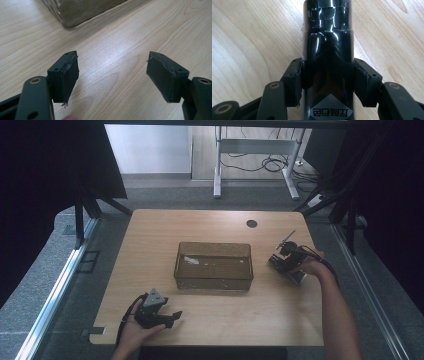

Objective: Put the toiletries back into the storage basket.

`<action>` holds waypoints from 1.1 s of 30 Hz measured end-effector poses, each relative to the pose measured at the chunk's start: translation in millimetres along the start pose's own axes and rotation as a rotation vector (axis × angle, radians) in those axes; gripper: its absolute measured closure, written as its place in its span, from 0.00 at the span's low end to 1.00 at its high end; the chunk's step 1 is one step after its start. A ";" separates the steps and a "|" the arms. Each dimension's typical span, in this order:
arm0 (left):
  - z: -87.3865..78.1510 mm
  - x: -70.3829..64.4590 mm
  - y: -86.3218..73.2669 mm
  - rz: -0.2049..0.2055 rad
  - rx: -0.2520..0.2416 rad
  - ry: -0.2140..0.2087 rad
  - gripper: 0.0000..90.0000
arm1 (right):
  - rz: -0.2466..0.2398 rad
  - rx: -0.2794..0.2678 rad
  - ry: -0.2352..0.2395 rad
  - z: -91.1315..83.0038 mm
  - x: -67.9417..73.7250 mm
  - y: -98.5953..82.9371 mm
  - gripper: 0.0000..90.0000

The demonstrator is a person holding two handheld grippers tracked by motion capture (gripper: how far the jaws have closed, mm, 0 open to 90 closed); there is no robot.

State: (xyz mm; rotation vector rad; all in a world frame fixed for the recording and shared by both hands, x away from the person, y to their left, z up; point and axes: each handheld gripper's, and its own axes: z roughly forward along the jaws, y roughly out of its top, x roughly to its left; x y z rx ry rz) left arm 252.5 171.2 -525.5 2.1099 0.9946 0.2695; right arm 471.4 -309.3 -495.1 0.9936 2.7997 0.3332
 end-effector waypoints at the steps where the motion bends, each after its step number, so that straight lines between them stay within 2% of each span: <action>1: -0.1 0.0 0.2 -0.001 -0.003 -0.005 0.29 | -0.010 -0.001 -0.006 -3.2 0.8 0.5 0.51; 4: -0.5 0.0 0.8 -0.003 -0.008 -0.010 0.29 | -0.001 -0.030 0.008 -12.7 1.1 2.0 0.51; 5: -0.5 0.6 1.0 0.000 -0.007 -0.008 0.29 | -0.015 -0.044 0.009 -20.0 2.6 3.6 0.51; 6: -0.5 0.6 1.0 0.000 -0.007 -0.008 0.29 | -0.015 -0.044 0.009 -20.0 2.6 3.6 0.51; 7: -0.1 1.1 0.9 -0.001 -0.009 -0.007 0.29 | -0.037 -0.038 0.004 -28.7 6.4 5.8 0.51; 9: -0.1 1.0 0.9 -0.005 -0.009 -0.006 0.29 | -0.048 -0.039 0.005 -31.6 7.5 6.6 0.51; 10: -0.3 1.0 1.3 0.000 -0.007 -0.007 0.29 | -0.066 -0.057 0.006 -41.5 12.2 9.2 0.51; 12: 0.0 0.6 1.6 -0.003 -0.010 -0.009 0.29 | -0.074 -0.066 0.010 -44.9 13.7 10.1 0.51; 16: 1.2 -0.7 2.3 0.002 -0.006 -0.012 0.29 | -0.110 -0.091 0.009 -63.0 21.9 16.1 0.51; 20: 1.1 -1.8 3.3 0.012 -0.007 -0.014 0.29 | -0.126 -0.127 0.018 -80.4 28.2 21.0 0.51; 33: 1.3 -3.3 3.7 0.009 -0.010 -0.015 0.29 | -0.171 -0.196 0.043 -98.0 46.3 40.5 0.51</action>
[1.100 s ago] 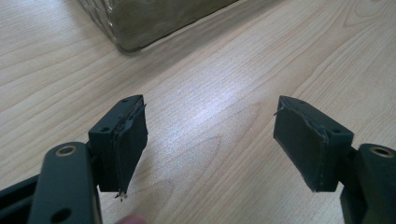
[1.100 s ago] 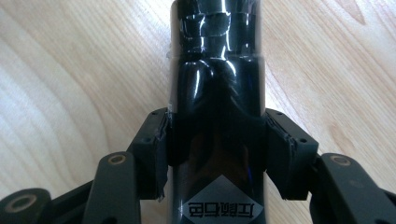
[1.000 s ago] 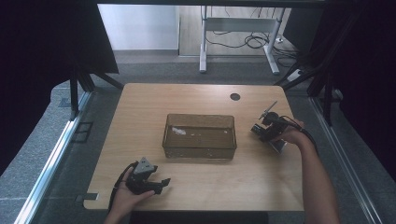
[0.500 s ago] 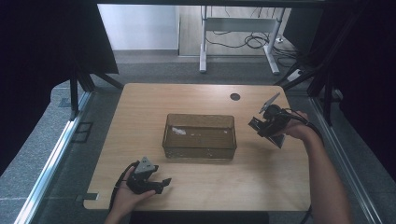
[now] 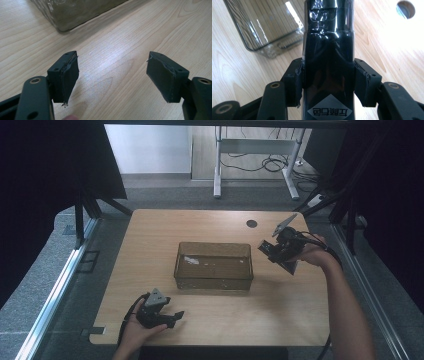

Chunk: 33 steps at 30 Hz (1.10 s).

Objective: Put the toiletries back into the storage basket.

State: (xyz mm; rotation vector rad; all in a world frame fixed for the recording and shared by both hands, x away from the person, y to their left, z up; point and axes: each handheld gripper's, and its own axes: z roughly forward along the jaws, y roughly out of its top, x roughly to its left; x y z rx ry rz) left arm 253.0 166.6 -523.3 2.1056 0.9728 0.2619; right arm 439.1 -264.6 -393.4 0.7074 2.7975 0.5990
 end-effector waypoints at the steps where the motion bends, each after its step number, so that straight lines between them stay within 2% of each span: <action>1: -0.1 0.0 0.0 0.001 0.000 0.000 0.29 | -0.001 -0.003 -0.001 -0.7 1.4 2.6 0.51; 9: -1.7 -0.4 0.6 -0.003 -0.007 -0.005 0.29 | -0.005 -0.044 0.023 -3.3 7.2 22.1 0.52; 16: -1.0 -0.5 0.4 -0.001 -0.004 -0.003 0.29 | -0.020 -0.052 0.029 -5.3 11.8 37.0 0.52; 23: -0.7 0.2 -0.1 -0.003 -0.002 -0.003 0.29 | -0.066 -0.061 0.044 -3.3 20.7 58.3 0.52; 33: -0.7 0.3 0.0 -0.001 0.001 -0.007 0.29 | -0.128 -0.044 0.077 11.4 34.8 84.0 0.52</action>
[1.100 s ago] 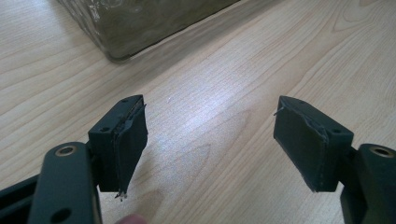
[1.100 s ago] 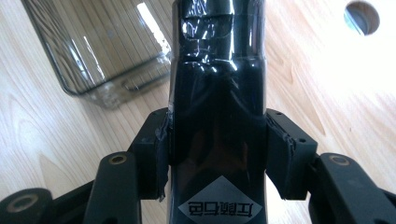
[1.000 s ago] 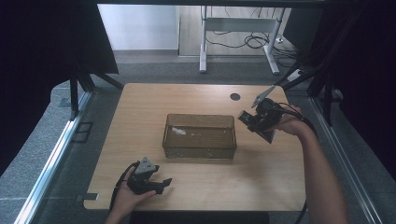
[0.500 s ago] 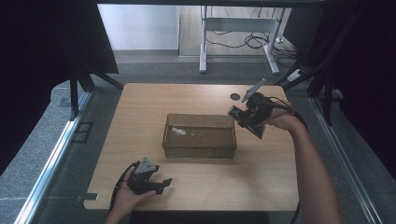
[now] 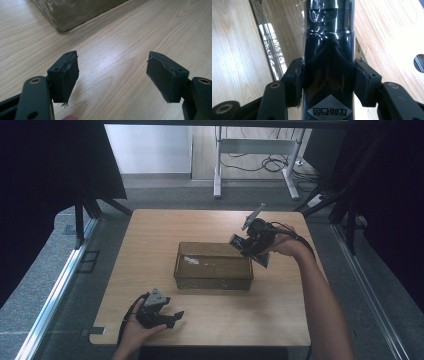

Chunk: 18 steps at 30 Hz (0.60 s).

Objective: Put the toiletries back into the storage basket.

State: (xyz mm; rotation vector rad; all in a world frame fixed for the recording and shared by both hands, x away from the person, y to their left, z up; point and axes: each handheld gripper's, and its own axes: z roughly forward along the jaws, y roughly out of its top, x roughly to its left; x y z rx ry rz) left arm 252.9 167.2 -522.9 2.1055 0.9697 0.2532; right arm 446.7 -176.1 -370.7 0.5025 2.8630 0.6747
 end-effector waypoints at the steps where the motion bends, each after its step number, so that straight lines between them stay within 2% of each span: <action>1: 0.2 -0.1 0.0 -0.001 0.001 -0.001 0.29 | 0.000 0.000 0.000 0.0 0.0 0.0 0.52; 18: -0.8 -0.3 0.3 0.000 -0.003 -0.001 0.29 | -0.050 -0.003 0.031 16.4 8.5 26.2 0.52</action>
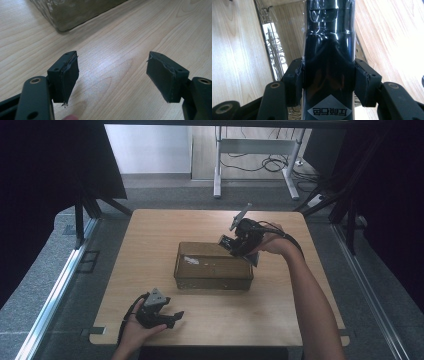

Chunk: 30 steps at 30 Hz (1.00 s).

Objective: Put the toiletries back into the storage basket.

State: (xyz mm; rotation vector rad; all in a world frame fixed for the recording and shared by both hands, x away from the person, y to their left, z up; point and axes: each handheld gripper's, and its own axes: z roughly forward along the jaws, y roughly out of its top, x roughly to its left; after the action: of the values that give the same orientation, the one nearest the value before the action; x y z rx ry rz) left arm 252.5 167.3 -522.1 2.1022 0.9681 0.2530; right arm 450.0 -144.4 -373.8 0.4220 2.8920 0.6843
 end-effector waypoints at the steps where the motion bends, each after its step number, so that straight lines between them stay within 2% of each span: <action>1: 0.0 0.0 0.0 0.000 0.000 0.000 0.29 | 0.000 0.000 0.000 0.0 0.0 0.0 0.52; 16: -0.2 0.1 0.0 0.002 0.000 -0.001 0.29 | -0.040 0.019 0.023 19.7 5.0 17.3 0.52; 30: 0.1 -0.5 0.2 0.006 0.003 -0.002 0.29 | -0.061 0.021 0.030 29.8 10.1 21.6 0.52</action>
State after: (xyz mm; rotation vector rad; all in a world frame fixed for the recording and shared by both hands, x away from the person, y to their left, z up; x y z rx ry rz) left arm 252.4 166.8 -521.9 2.1078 0.9617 0.2527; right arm 451.4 -110.5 -391.1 0.3276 2.9288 0.6576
